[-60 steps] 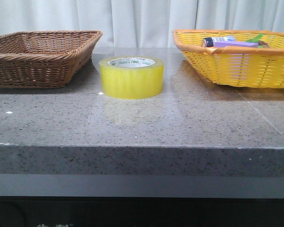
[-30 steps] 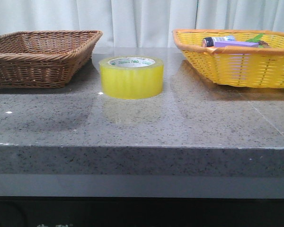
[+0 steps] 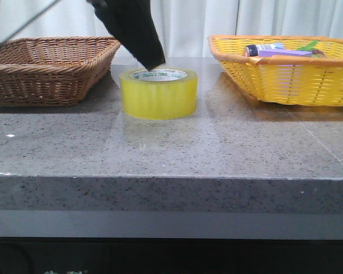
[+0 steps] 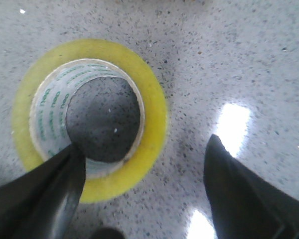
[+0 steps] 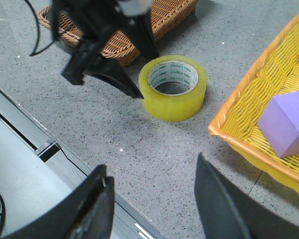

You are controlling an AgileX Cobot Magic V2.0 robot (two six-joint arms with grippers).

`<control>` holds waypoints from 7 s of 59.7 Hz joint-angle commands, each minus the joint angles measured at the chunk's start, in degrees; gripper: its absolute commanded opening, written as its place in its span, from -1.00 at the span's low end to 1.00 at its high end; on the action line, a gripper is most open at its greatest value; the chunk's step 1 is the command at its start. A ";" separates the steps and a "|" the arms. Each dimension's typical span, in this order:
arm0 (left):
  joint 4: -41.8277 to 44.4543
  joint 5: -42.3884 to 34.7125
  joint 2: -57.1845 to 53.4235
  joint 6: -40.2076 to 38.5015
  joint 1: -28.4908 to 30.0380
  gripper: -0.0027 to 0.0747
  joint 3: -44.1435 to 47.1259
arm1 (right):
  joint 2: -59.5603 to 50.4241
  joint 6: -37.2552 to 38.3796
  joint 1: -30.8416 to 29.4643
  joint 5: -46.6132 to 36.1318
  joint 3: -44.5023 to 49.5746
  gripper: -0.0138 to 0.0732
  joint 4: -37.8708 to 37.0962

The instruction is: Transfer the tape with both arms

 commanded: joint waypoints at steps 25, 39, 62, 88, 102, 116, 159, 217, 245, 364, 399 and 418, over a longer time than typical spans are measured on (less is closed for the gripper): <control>-0.58 -1.68 6.17 0.83 -0.41 0.18 -3.53 | -0.32 0.03 -0.01 -3.72 -1.27 0.24 0.95; -0.58 -1.39 6.40 0.71 -0.41 -0.54 -3.91 | -0.32 0.03 -0.01 -3.72 -1.27 0.24 0.95; -0.58 2.76 6.40 0.09 -0.41 -0.68 -10.76 | -0.32 0.03 -0.01 -3.72 -1.27 0.24 0.95; 6.43 9.27 6.40 -15.55 -0.06 -0.68 -30.46 | -0.32 0.03 -0.01 -3.72 -1.27 0.24 0.95; 23.41 9.27 6.30 -31.17 -0.06 -0.68 -33.88 | -0.32 0.03 -0.01 -3.72 -1.27 0.24 0.95; 24.10 9.27 6.30 -38.78 5.87 -0.68 -33.73 | -0.32 0.03 -0.01 -3.72 -1.27 0.24 0.95; 7.75 9.27 11.40 -41.69 23.78 -0.68 -28.92 | -0.32 0.03 -0.01 -3.72 -1.27 0.24 0.95; 5.15 9.27 7.53 -41.69 23.58 0.23 -28.78 | -0.32 0.03 -0.01 -3.72 -1.27 0.24 0.95; 3.93 5.36 -23.98 -42.59 23.58 0.15 -12.09 | -0.32 0.03 -0.01 -3.72 -1.27 0.24 0.95; 1.46 -12.24 -68.45 -42.73 23.58 -0.98 40.61 | -0.32 0.03 -0.01 -3.86 -1.27 -0.84 0.96; 4.16 -45.96 -87.90 -42.60 30.74 -0.98 74.34 | -0.32 0.03 -0.01 -3.86 -1.27 -0.84 0.96; 3.83 -64.84 -102.35 -42.82 30.74 -0.98 95.42 | -0.32 0.03 -0.01 -3.86 -1.27 -0.84 0.96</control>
